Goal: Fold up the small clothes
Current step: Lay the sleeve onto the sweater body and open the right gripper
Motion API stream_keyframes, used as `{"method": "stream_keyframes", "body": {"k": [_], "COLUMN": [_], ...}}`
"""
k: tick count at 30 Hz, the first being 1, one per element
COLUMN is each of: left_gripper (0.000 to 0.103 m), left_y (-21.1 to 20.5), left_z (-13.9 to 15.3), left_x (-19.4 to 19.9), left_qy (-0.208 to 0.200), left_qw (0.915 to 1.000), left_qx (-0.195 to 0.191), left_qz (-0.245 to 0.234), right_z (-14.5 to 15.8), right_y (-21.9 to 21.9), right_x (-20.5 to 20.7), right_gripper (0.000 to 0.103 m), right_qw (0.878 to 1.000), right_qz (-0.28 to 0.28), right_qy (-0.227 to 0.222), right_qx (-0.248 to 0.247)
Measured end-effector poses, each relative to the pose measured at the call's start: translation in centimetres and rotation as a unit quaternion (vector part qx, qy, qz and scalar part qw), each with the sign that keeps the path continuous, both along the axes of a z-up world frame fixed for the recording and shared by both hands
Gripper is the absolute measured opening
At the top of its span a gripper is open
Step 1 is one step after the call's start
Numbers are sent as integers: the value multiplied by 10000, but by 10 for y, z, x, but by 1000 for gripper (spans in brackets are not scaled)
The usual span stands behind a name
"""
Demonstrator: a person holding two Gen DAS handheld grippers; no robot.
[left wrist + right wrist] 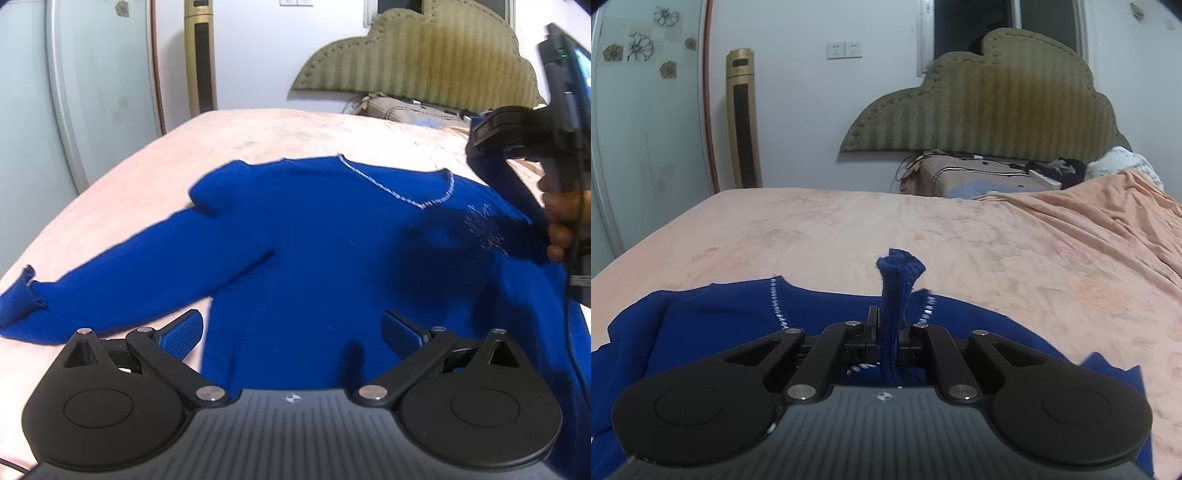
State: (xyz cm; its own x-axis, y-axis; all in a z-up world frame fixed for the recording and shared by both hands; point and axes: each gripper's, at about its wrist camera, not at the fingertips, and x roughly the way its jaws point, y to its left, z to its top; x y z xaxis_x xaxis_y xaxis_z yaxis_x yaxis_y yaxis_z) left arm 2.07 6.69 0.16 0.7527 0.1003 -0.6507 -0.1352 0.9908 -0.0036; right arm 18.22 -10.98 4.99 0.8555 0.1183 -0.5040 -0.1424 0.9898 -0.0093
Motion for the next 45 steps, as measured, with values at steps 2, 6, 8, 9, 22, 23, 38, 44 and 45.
{"method": "stream_keyframes", "body": {"k": [2, 6, 8, 9, 22, 23, 38, 44, 45], "left_gripper": [103, 103, 103, 103, 103, 103, 103, 103, 103], "left_y": [5, 13, 18, 21, 33, 34, 43, 44, 47], "left_z": [2, 2, 1, 1, -9, -10, -7, -5, -6], "left_x": [-1, -5, -7, -7, -13, -12, -13, -17, -16], "left_qy": [-35, -72, -38, 0, 55, 84, 252, 198, 226], "left_qw": [10000, 9996, 9995, 9995, 9945, 9943, 9926, 9891, 9892], "left_qx": [59, 223, 196, 169, 874, 898, 738, 999, 926], "left_qz": [49, 150, 225, 269, 572, 561, 926, 1067, 1110], "right_z": [-2, -5, -7, -8, -22, -27, -52, -23, -21], "right_y": [13, 46, 62, 70, 140, 141, 85, 68, 67], "right_x": [6, 14, 18, 20, 48, 52, 27, -9, -14], "right_gripper": [11, 11, 11, 11, 18, 23, 61, 70, 71], "right_qw": [10000, 9996, 9994, 9992, 9969, 9959, 9658, 9665, 9705], "right_qz": [76, 247, 333, 369, 688, 744, 1199, 1360, 1365], "right_qy": [17, 59, 98, 123, 363, 487, 1868, 1400, 1329], "right_qx": [-18, -81, -55, -27, 131, 166, 1337, 1665, 1480]}}
